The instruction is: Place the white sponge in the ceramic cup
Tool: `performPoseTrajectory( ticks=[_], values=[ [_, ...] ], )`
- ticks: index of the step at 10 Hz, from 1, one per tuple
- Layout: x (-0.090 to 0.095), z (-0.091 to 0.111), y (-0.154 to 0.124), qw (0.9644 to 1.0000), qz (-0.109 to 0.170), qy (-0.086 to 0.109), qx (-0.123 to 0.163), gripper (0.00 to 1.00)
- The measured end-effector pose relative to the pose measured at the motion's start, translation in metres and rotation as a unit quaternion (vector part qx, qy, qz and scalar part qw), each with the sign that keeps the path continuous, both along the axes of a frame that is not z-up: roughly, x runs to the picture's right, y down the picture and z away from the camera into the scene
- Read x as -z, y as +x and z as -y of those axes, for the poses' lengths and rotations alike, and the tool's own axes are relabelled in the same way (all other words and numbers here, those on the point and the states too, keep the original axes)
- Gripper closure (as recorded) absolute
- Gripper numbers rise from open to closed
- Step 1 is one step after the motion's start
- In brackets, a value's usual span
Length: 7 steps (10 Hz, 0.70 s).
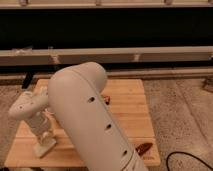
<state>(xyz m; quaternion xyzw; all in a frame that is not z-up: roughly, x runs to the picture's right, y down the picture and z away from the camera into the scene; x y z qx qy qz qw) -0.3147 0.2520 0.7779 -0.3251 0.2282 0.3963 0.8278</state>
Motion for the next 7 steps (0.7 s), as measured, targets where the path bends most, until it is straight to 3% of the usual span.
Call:
performPoseTrajectory(
  ticks=[4, 7],
  values=[
    [0.051, 0.025, -0.024, 0.9993, 0.025, 0.024, 0.013, 1.0],
    [0.098, 0.059, -0.044, 0.9969, 0.037, 0.058, 0.038, 1.0]
  ],
)
